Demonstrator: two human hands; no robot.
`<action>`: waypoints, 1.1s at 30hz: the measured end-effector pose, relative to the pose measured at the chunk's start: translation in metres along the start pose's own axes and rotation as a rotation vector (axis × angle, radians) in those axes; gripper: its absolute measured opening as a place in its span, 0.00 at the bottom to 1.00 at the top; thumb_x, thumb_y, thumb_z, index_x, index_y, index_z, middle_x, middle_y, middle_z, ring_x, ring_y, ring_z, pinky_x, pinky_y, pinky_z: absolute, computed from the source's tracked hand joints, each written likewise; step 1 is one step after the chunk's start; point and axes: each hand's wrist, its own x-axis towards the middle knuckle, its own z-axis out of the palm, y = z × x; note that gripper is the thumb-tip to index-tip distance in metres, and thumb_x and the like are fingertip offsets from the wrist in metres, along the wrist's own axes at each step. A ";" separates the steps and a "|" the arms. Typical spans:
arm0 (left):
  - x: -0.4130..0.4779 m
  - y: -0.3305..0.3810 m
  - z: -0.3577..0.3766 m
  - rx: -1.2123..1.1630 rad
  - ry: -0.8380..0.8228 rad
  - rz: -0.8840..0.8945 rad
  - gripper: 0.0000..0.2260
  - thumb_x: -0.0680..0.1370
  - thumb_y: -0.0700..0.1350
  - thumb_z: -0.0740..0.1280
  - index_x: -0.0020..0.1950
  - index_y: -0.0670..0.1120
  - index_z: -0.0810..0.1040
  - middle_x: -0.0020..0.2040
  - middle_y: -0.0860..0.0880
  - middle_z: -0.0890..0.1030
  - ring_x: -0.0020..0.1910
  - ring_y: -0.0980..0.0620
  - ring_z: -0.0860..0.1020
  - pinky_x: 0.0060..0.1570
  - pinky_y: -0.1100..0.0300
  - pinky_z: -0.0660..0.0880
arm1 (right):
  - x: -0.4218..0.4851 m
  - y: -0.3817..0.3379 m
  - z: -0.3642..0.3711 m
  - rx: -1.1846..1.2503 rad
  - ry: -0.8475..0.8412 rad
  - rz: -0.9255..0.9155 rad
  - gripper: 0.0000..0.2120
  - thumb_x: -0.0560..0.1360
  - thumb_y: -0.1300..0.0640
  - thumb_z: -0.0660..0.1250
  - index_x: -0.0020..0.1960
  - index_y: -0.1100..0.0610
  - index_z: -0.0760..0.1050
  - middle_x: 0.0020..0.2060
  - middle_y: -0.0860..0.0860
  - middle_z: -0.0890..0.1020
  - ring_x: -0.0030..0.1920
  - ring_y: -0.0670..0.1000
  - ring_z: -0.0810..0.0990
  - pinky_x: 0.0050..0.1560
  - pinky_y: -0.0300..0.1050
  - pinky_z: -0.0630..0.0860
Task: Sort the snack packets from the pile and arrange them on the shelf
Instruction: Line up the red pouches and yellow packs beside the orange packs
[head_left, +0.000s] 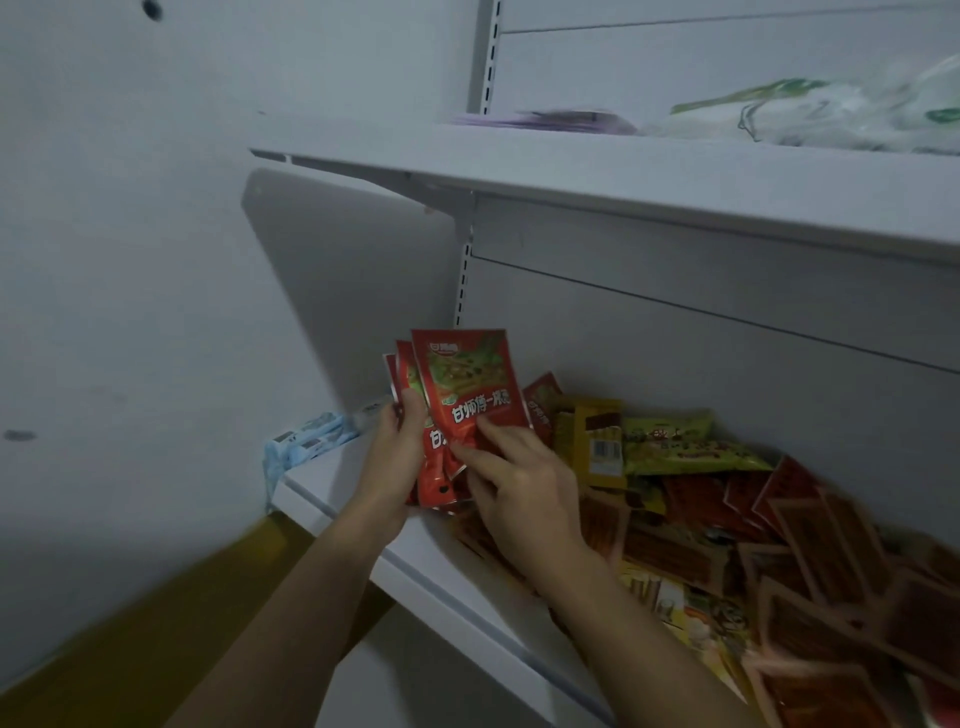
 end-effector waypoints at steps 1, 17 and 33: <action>-0.001 0.000 -0.003 -0.005 0.000 0.003 0.18 0.77 0.59 0.66 0.62 0.50 0.73 0.53 0.49 0.84 0.49 0.50 0.85 0.48 0.50 0.82 | 0.001 -0.003 0.002 0.009 0.000 -0.016 0.10 0.71 0.57 0.72 0.51 0.53 0.85 0.54 0.55 0.84 0.52 0.55 0.83 0.48 0.50 0.82; -0.026 0.006 -0.094 0.177 0.461 0.055 0.24 0.73 0.47 0.75 0.65 0.47 0.69 0.50 0.51 0.79 0.42 0.50 0.81 0.51 0.47 0.79 | 0.017 -0.015 0.030 0.050 -0.704 0.292 0.10 0.77 0.47 0.67 0.52 0.52 0.79 0.45 0.50 0.83 0.45 0.52 0.81 0.48 0.47 0.78; -0.051 -0.004 -0.123 0.249 0.507 0.059 0.20 0.74 0.45 0.75 0.57 0.49 0.66 0.43 0.54 0.77 0.36 0.56 0.79 0.33 0.62 0.73 | 0.046 -0.033 0.059 -0.251 -0.858 0.151 0.11 0.80 0.58 0.61 0.61 0.57 0.75 0.58 0.55 0.79 0.59 0.55 0.78 0.56 0.48 0.73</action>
